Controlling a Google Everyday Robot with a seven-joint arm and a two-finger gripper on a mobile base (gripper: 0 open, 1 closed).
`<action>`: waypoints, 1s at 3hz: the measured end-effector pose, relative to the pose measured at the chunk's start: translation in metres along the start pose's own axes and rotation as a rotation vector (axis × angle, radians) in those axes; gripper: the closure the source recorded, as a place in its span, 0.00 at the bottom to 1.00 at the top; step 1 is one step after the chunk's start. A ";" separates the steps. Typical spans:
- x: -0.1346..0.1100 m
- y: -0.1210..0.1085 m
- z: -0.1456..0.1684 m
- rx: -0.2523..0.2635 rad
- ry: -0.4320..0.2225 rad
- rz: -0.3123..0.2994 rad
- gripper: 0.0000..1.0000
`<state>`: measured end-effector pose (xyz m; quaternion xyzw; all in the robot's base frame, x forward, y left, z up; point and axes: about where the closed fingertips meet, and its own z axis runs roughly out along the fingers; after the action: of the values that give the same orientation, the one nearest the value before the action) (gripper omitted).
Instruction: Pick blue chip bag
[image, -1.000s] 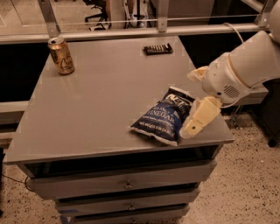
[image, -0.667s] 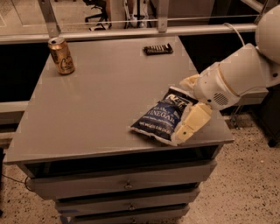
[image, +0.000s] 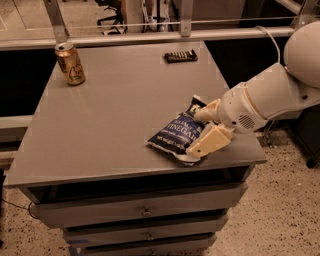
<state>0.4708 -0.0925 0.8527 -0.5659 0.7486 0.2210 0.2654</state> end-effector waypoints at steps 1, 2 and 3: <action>-0.004 -0.001 0.000 -0.004 -0.013 -0.003 0.64; -0.012 -0.004 -0.005 0.004 -0.025 -0.016 0.87; -0.022 -0.009 -0.018 0.025 -0.041 -0.033 1.00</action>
Offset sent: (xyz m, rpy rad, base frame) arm 0.0127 0.0032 0.0218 0.0340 -0.0395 0.0079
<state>0.4816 -0.0898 0.8801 -0.5701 0.7364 0.2186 0.2913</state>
